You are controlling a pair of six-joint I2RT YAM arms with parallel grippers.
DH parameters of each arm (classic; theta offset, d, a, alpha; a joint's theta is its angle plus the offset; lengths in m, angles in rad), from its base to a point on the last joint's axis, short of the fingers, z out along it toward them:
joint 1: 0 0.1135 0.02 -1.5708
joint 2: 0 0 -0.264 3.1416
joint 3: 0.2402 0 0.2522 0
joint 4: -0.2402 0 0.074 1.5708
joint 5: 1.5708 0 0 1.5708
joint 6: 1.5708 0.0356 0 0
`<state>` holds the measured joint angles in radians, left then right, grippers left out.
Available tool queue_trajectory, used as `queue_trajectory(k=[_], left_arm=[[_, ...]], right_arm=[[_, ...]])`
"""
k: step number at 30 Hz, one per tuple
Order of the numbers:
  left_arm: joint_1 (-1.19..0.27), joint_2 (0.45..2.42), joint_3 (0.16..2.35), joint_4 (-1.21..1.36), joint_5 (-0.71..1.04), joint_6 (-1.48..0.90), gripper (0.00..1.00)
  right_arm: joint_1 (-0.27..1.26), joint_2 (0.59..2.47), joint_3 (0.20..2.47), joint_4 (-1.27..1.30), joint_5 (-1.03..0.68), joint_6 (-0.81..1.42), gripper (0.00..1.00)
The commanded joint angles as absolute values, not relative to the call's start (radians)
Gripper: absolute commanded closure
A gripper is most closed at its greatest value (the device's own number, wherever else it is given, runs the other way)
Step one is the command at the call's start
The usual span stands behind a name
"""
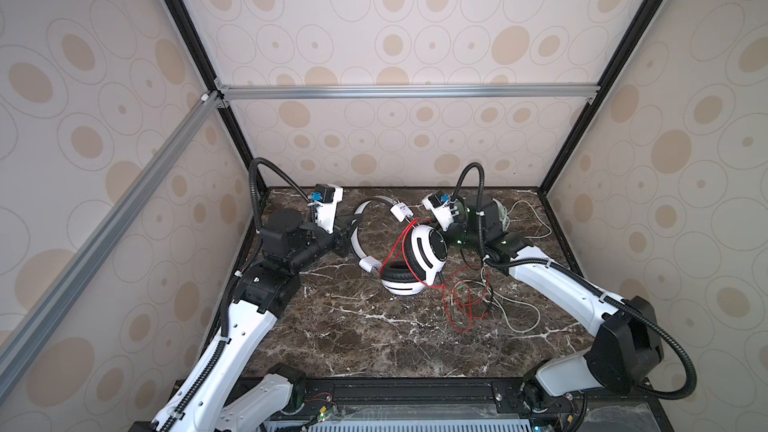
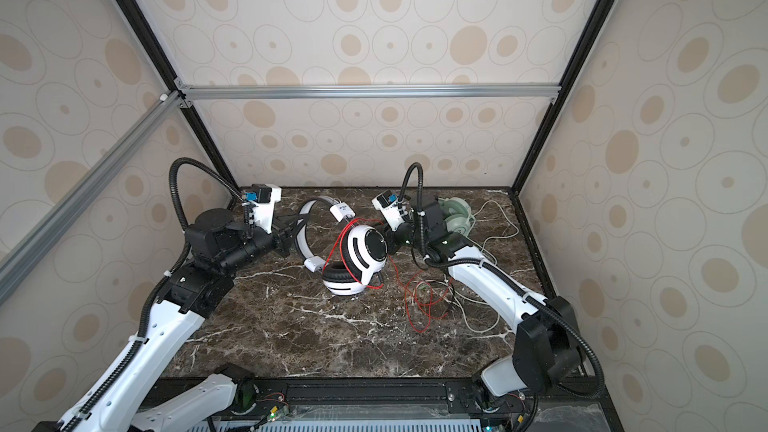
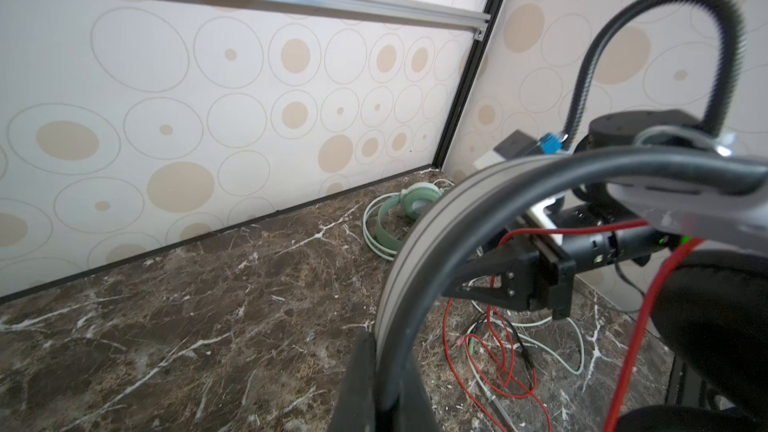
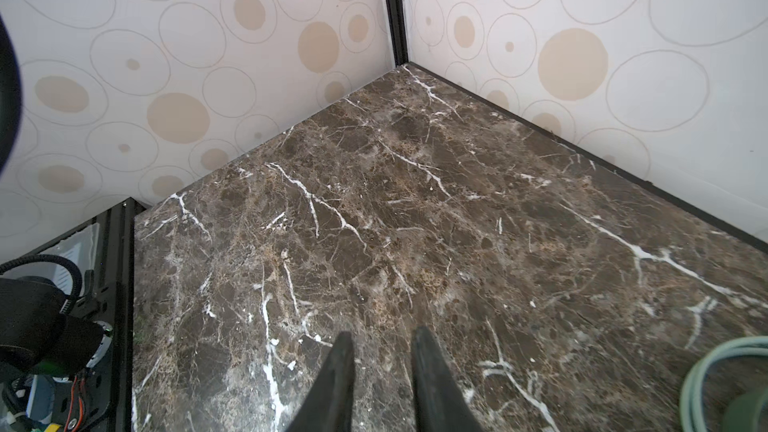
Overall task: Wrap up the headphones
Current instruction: 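Draw the red cable down past the earcups with the right gripper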
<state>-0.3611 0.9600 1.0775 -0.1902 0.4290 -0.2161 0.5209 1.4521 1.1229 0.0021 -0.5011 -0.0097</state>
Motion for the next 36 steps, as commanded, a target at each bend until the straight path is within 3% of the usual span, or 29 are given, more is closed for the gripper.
queue_trajectory(k=[1, 25, 36], left_arm=[[-0.365, 0.95, 1.164, -0.094, 0.492, -0.299, 1.0], [-0.358, 1.047, 1.369, -0.027, 0.389, -0.513, 1.0], [-0.307, 1.083, 1.404, -0.026, 0.273, -0.612, 1.0]], right_arm=[[0.515, 1.438, 1.056, 0.244, -0.572, 0.1, 0.73], [0.519, 1.658, 0.758, 0.822, -0.581, 0.357, 0.77], [0.576, 1.778, 0.76, 0.895, -0.517, 0.383, 0.8]])
